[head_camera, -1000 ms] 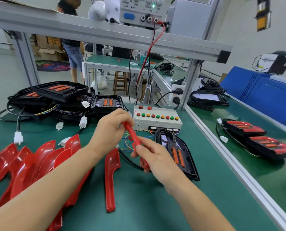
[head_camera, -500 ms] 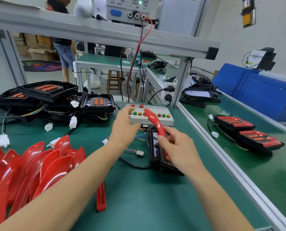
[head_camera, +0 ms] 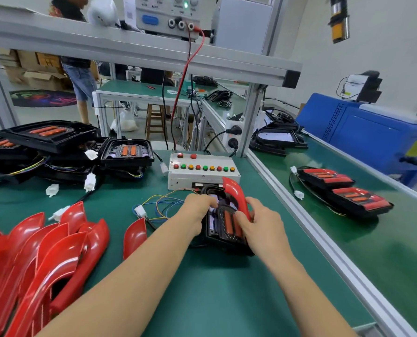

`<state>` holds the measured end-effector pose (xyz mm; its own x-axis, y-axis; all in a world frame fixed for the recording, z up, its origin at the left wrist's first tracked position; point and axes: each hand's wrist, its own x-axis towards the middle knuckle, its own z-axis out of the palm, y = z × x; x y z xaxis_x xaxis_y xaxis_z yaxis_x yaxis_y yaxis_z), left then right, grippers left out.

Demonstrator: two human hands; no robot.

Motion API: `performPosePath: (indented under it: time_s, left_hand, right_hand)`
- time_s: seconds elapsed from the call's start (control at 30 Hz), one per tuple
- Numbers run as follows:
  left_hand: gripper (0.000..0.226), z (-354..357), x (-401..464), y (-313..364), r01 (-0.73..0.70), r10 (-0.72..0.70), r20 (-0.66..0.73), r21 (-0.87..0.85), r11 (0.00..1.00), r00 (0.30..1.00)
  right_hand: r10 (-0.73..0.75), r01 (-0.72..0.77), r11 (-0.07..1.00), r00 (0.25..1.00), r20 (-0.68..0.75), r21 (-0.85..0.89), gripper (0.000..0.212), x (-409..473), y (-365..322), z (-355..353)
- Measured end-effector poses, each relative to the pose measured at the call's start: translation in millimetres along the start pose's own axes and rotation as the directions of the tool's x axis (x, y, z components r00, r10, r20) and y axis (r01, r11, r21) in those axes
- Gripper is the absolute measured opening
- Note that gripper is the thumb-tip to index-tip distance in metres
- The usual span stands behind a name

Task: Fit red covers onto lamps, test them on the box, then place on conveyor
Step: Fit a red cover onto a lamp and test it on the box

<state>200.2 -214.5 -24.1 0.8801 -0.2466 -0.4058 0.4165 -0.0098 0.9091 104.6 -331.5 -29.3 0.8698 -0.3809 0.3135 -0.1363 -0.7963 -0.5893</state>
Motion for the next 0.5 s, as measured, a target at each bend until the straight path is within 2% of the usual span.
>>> performPosePath:
  time_s: [0.1, 0.23, 0.37, 0.4, 0.5]
  left_hand:
    - [0.011, -4.9, 2.5, -4.4, 0.036, -0.038, -0.016, -0.092, 0.995, 0.999]
    - [0.015, -9.1, -3.3, -5.2, 0.052, -0.041, 0.058, -0.193, 0.980, 0.997]
    - [0.018, -12.8, -12.5, -3.9, -0.001, 0.020, 0.087, -0.211, 0.977, 0.996]
    - [0.022, -14.9, -13.6, -4.2, -0.009, 0.029, 0.094, -0.209, 0.978, 0.995]
    - [0.060, -18.8, -12.8, -3.9, -0.030, 0.053, 0.093, -0.233, 0.972, 0.994]
  right_hand:
    - [0.019, -0.019, 1.000, 1.000, 0.008, 0.014, 0.014, -3.3, 8.1, -3.5]
    - [0.003, -0.004, 0.999, 1.000, 0.026, 0.051, 0.024, -9.4, 12.1, -6.2]
    - [-0.029, 0.026, 0.993, 0.999, 0.020, 0.112, 0.019, -15.7, 12.1, -8.3]
    - [-0.033, 0.030, 0.992, 0.999, 0.021, 0.124, 0.017, -18.0, 12.3, -9.0]
    - [-0.074, 0.072, 0.991, 0.997, 0.014, 0.116, 0.020, -26.4, 12.3, -10.4]
